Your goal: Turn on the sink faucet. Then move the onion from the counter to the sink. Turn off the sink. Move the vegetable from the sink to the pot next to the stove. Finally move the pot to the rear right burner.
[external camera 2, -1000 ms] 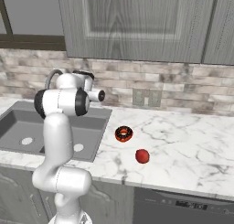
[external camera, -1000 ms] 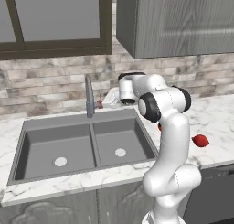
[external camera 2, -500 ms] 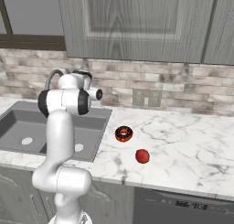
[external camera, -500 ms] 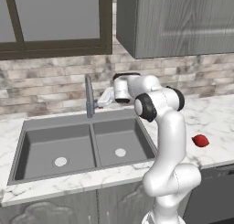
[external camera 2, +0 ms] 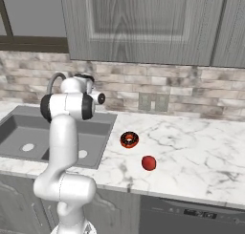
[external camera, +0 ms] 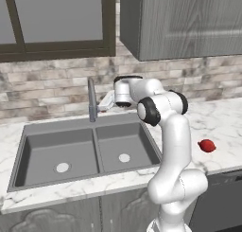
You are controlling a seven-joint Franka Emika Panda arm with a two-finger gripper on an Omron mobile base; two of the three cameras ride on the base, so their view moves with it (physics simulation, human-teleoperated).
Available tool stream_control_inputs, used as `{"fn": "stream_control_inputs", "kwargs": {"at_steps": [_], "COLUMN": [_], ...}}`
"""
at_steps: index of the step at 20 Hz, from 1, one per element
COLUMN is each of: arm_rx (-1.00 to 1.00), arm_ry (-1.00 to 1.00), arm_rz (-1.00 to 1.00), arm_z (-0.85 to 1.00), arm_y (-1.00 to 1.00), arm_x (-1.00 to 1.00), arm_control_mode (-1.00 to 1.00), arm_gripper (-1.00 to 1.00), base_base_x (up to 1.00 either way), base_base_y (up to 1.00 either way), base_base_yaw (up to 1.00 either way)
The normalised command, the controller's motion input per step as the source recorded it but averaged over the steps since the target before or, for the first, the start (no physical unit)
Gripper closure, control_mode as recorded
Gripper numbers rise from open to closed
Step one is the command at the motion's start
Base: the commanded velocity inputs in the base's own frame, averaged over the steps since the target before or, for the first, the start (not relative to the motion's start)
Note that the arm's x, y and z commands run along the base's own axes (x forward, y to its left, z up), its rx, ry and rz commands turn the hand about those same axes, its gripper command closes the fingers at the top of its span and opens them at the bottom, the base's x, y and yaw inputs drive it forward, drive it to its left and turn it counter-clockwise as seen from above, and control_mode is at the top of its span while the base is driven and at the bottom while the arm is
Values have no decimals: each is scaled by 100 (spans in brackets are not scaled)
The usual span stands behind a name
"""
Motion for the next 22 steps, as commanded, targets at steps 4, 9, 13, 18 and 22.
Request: {"fn": "stream_control_inputs", "kwargs": {"at_steps": [4,9,13,18,22], "arm_rx": [0,0,0,0,0], "arm_ry": [0,-5,-6,-2,0], "arm_rz": [0,-5,-14,-17,-15], "arm_z": [-5,0,0,-3,-10], "arm_y": [10,1,-1,-4,-4], "arm_x": [10,0,0,0,2], "arm_control_mode": [-100,-100,-100,-100,-100], "arm_gripper": [100,100,100,100,100], "base_base_x": [0,0,0,0,0], "base_base_y": [0,0,0,0,0], "base_base_yaw": [0,0,0,0,0]}}
